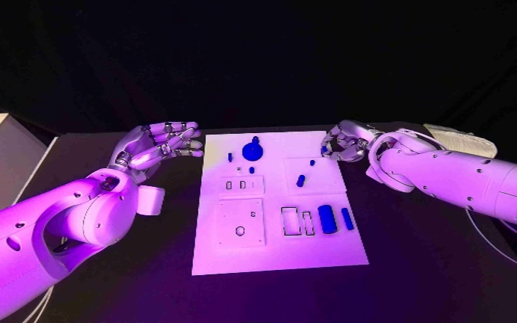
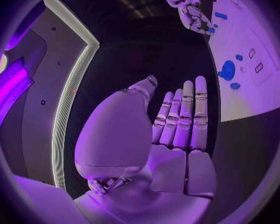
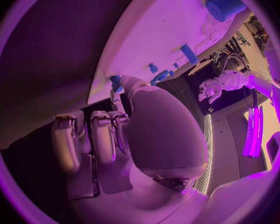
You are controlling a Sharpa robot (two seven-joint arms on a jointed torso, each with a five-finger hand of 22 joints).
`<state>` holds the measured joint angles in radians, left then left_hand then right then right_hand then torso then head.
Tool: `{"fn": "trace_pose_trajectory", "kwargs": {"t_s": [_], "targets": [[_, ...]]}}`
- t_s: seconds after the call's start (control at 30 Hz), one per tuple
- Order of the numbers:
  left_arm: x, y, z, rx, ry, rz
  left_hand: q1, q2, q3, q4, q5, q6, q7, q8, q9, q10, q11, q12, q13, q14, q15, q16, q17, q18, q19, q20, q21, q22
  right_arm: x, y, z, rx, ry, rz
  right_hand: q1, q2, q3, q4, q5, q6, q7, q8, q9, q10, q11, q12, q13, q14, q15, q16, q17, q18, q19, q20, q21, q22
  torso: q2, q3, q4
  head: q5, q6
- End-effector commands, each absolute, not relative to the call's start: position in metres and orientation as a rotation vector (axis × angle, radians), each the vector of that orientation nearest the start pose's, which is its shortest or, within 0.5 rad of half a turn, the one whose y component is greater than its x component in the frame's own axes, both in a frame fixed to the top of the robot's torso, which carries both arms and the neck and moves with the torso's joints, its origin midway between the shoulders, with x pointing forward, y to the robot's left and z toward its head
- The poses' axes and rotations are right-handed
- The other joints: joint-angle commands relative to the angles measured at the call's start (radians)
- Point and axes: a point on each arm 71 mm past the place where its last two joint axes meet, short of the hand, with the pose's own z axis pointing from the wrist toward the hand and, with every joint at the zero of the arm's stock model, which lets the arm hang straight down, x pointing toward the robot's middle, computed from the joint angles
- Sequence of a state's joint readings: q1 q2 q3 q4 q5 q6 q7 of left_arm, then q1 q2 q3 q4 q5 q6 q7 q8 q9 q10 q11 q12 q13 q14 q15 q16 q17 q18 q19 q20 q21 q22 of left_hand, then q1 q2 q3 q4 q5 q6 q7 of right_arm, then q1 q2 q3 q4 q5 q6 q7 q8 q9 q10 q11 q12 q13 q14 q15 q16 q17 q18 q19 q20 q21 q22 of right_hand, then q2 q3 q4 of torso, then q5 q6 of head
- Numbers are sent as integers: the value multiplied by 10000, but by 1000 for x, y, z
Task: Assemble the parts on the task board
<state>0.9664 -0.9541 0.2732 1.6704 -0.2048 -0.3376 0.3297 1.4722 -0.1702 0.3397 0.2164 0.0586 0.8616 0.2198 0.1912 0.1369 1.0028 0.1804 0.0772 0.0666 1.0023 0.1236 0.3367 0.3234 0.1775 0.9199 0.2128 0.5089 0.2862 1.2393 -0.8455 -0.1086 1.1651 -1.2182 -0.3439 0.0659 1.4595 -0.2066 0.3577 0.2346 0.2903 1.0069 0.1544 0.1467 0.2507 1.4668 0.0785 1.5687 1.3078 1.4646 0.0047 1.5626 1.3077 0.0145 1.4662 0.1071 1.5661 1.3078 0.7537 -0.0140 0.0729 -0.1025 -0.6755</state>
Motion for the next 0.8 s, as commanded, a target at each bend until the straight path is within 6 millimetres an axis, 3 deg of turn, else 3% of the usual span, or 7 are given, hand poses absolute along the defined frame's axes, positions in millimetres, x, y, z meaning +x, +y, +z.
{"fn": "trace_pose_trajectory", "kwargs": {"t_s": [0.03, 0.33, 0.8], "targets": [[462, 228, -157, -10288, 13448, -15852, 19, 75, 1, -40, -57, 70, 135, -67, -13, 63, -16, -60, 6, -59, 0, 32, 9, -8, -32, 7, 36, 10, 537, -317, -201, 885, 16639, 4950, -1, 141, 102, -33, -15, 104, -37, 74, 18, 1040, -83, 21, 2630, 1033, -104, 52, 2504, -145, 1046, -70, 47, 2630, 7, 0, 3, 1, -14], [462, 228, -156, -10291, 13456, -15844, 16, 79, 7, -47, -57, 71, 138, -70, -14, 64, -13, -64, 5, -66, 1, 35, 23, -8, -51, 8, 59, 25, 538, -316, -199, 920, 16192, 4743, -96, 292, 432, -206, -13, 565, -254, 446, 147, 1040, -271, 21, 2630, 1039, -304, 57, 2527, -145, 1046, -250, 47, 2630, -3, -7, -3, 14, -36], [462, 229, -157, -10300, 13456, -15818, 16, 79, 7, -47, -57, 71, 138, -70, -14, 64, -13, -64, 5, -66, 1, 35, 23, -8, -51, 8, 59, 25, 531, -306, -187, 1136, 14902, 4826, -239, 256, 456, -232, -27, 635, -315, 560, 192, 1040, -338, 21, 2630, 1056, -335, 75, 2603, -145, 1046, -296, 47, 2630, -17, -11, -19, 100, -14]]}}
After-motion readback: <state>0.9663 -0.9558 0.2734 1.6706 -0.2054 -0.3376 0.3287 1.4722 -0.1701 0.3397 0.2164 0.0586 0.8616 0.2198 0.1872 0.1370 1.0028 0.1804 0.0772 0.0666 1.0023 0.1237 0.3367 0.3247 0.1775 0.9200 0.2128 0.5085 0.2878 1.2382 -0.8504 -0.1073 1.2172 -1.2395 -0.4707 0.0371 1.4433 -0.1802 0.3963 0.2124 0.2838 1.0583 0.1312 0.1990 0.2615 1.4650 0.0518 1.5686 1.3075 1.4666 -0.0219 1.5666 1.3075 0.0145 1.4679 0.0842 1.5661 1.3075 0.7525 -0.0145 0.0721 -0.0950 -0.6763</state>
